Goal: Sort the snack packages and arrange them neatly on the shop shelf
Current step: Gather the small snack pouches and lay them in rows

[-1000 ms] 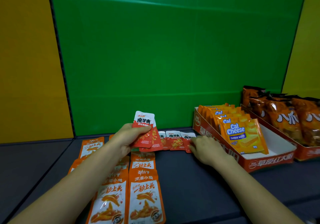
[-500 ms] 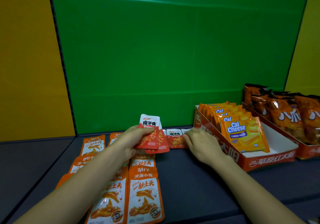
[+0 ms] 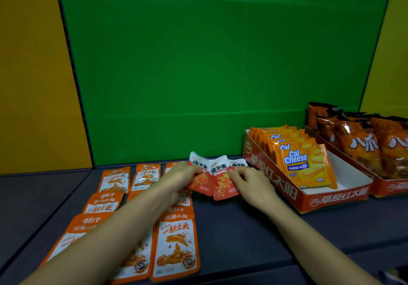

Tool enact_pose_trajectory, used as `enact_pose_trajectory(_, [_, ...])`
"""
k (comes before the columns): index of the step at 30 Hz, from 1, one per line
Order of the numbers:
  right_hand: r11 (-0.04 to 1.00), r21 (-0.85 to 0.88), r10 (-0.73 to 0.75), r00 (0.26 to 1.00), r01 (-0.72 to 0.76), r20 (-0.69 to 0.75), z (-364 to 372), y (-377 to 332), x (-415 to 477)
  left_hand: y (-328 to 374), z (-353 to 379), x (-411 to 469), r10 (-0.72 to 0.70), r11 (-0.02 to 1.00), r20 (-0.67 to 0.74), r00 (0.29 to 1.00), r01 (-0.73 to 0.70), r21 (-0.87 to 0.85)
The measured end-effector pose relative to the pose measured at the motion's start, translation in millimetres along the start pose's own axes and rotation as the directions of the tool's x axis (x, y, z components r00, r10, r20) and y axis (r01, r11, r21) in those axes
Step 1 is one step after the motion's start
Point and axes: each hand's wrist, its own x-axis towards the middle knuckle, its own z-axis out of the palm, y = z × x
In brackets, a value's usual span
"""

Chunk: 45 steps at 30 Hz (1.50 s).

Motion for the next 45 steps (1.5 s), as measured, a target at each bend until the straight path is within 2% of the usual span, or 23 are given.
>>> enact_pose_trajectory(3, [0.999, -0.036, 0.023, 1.0, -0.024, -0.02, -4, 8, -4, -1, -2, 2, -0.005, 0.995, -0.047, 0.999, 0.009, 0.102])
enact_pose_trajectory(9, [0.988, -0.151, 0.037, 0.999, -0.03, 0.039, -5, 11, -11, -4, -1, -1, -0.022, 0.984, -0.017, 1.0, 0.025, 0.176])
enact_pose_trajectory(13, [0.974, -0.226, 0.021, 0.999, -0.01, 0.043, -4, 12, -14, -4, 1, -4, 0.046, 0.922, -0.047, 0.998, -0.024, 0.387])
enact_pose_trajectory(15, [0.966, -0.259, 0.022, 0.998, -0.005, 0.06, -3, 13, -15, -4, 3, -4, 0.118, 0.862, -0.071, 0.991, -0.067, 0.502])
enact_pose_trajectory(19, [0.944, -0.328, 0.0, 0.997, 0.024, 0.073, -3, 14, -15, 0, 6, -8, 0.222, 0.671, -0.078, 0.972, -0.094, 0.736])
enact_pose_trajectory(27, [0.933, -0.358, -0.004, 0.996, 0.037, 0.091, -4, 14, -18, -1, 9, -8, 0.239, 0.404, -0.062, 0.969, -0.041, 0.914])
enact_pose_trajectory(31, [0.924, -0.381, -0.003, 0.997, 0.033, 0.078, -8, 11, -21, -4, 11, -9, 0.312, 0.235, -0.086, 0.946, 0.011, 0.972])
enact_pose_trajectory(34, [0.917, -0.386, -0.104, 0.994, 0.1, 0.009, -11, 5, -22, -6, 7, -14, 0.448, 0.21, -0.085, 0.89, -0.012, 0.978])
enact_pose_trajectory(37, [0.912, -0.311, -0.294, 0.955, 0.27, -0.034, -10, -9, -19, -6, -11, -25, 0.563, 0.213, -0.107, 0.82, -0.019, 0.977])
enact_pose_trajectory(42, [0.828, -0.177, -0.532, 0.845, 0.533, 0.054, 2, -66, -21, -19, -65, -64, 0.604, 0.321, -0.222, 0.766, 0.021, 0.947])
enact_pose_trajectory(45, [0.759, -0.111, -0.626, 0.766, 0.641, 0.147, 24, -114, -29, -33, -106, -96, 0.6, 0.316, -0.294, 0.744, 0.118, 0.942])
